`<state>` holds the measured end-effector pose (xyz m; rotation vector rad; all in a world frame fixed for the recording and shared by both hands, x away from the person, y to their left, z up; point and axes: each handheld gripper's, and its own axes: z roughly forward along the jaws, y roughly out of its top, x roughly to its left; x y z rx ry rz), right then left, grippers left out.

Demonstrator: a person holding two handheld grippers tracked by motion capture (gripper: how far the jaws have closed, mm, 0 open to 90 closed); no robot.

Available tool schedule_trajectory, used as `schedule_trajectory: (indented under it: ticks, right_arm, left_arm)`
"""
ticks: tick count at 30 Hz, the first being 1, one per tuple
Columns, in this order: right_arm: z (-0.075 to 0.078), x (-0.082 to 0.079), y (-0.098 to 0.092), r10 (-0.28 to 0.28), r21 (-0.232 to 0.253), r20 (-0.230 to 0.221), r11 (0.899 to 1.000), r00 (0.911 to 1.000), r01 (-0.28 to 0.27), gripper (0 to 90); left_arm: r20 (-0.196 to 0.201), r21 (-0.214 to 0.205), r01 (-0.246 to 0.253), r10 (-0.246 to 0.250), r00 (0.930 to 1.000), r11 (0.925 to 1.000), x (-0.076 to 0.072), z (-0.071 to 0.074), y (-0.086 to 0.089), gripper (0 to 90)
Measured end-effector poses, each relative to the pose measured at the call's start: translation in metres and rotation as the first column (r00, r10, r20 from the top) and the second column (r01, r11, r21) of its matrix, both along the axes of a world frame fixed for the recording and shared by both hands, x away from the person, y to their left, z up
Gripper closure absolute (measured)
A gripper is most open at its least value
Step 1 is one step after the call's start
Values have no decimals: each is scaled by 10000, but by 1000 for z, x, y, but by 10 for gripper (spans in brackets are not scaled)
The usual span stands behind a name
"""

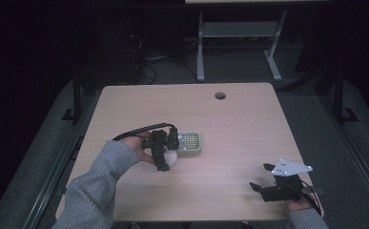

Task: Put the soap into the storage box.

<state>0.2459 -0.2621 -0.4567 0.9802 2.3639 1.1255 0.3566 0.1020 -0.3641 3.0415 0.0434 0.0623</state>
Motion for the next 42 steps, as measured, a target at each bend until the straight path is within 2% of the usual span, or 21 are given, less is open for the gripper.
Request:
schedule_trajectory:
  ticks: [18, 30, 42]
  right_arm:
    - [0, 0, -1, 26, 187, -13, 9998, 10000, -26, 137]
    - [1, 0, -2, -24, 319, -3, 9995, 10000, 24, 137]
    - [1, 0, -3, 7, 354, -27, 9994, 10000, -6, 137]
  left_arm:
    - [211, 45, 221, -222, 9995, 9997, 18, 5, -17, 237]
    - [-30, -16, 335, -335, 9994, 9994, 34, -3, -34, 237]
    - [-87, 201, 246, -244, 9997, 9995, 51, -6, -41, 237]
